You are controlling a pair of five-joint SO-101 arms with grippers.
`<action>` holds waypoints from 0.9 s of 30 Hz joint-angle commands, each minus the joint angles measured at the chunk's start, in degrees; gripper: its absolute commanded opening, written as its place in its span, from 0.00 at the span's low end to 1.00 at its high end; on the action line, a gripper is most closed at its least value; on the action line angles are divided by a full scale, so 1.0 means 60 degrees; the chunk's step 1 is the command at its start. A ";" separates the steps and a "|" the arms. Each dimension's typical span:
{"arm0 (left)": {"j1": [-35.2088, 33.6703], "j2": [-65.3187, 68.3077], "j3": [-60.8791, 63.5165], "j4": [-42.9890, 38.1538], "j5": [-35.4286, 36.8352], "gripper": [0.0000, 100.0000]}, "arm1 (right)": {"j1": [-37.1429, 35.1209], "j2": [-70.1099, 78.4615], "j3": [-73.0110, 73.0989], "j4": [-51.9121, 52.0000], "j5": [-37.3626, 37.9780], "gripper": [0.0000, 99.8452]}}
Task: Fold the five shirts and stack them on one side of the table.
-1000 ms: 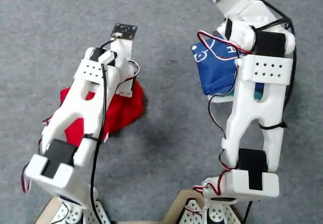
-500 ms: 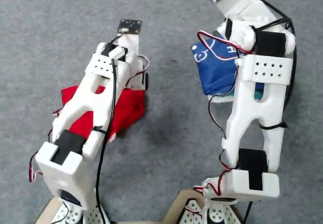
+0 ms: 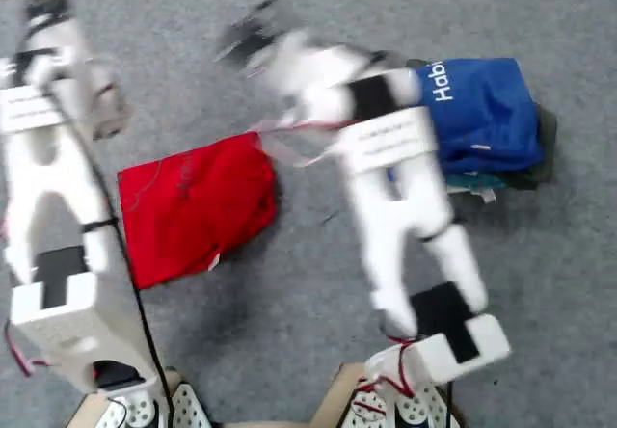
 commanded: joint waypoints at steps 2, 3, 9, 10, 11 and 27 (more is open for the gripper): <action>-0.2073 -0.0484 0.0256 0.0938 -0.1392 0.03 | -0.1685 0.1282 0.0271 -0.1348 -0.1289 0.01; -0.2454 -0.0615 0.0549 0.0908 -0.1597 0.03 | -0.1875 0.1663 0.0212 -0.1656 -0.1568 0.01; -0.3524 -0.2593 0.3333 0.0308 -0.2432 0.03 | -0.2447 0.4022 -0.0872 -0.1861 -0.3018 0.01; -0.3538 -0.3209 0.4051 -0.0073 -0.2491 0.03 | -0.2447 0.4344 -0.1136 -0.1685 -0.3121 0.01; -0.3582 -0.3839 0.4828 -0.0498 -0.2491 0.03 | -0.2432 0.4637 -0.1429 -0.1436 -0.3179 0.01; -0.3538 -0.6725 0.9458 -0.2711 -0.2418 0.03 | -0.1465 0.6176 -0.5810 0.5011 -0.3077 0.01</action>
